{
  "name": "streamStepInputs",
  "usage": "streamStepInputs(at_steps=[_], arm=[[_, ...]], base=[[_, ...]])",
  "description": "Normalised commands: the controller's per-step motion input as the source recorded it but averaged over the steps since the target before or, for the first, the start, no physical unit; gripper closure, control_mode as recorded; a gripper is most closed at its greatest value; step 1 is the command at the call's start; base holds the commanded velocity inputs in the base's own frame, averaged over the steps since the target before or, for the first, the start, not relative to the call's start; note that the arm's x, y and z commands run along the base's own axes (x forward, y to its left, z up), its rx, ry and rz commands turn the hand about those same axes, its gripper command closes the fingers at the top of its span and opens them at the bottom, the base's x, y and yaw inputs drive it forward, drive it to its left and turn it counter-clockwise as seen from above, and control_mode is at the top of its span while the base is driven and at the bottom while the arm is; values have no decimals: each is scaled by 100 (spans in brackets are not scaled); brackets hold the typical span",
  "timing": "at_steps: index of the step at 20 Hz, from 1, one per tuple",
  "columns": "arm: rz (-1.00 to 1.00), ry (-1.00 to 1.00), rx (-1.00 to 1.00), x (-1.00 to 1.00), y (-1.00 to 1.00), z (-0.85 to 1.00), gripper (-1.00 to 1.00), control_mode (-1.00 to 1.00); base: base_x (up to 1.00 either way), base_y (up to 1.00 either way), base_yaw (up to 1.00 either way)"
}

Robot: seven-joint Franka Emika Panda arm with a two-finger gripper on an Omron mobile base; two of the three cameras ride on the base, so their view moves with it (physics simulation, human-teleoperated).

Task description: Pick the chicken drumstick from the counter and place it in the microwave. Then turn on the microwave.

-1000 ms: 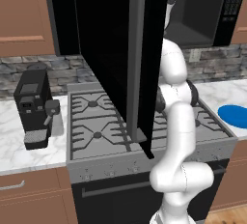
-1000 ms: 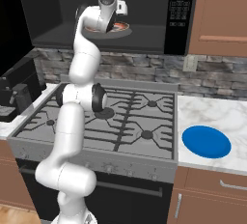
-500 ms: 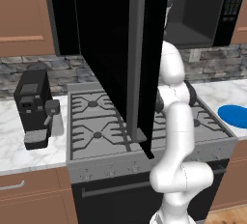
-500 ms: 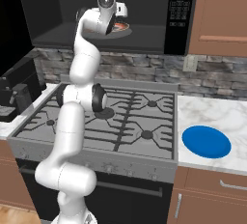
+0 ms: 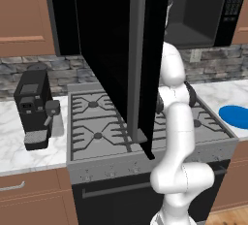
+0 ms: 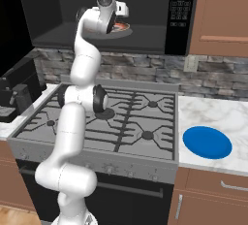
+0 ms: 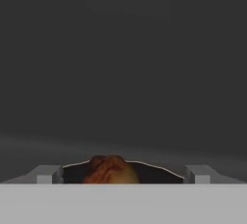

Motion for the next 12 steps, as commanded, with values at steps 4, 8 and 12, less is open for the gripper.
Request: streamStepInputs(at_steps=[4,8,12], arm=[[-2,0,4,-23,-9,19,-100,-100],[-1,0,5,-34,-10,16,-100,-100],[-3,0,4,-40,-6,4,-100,-100]], base=[[0,0,0],[0,0,0],[0,0,0]])
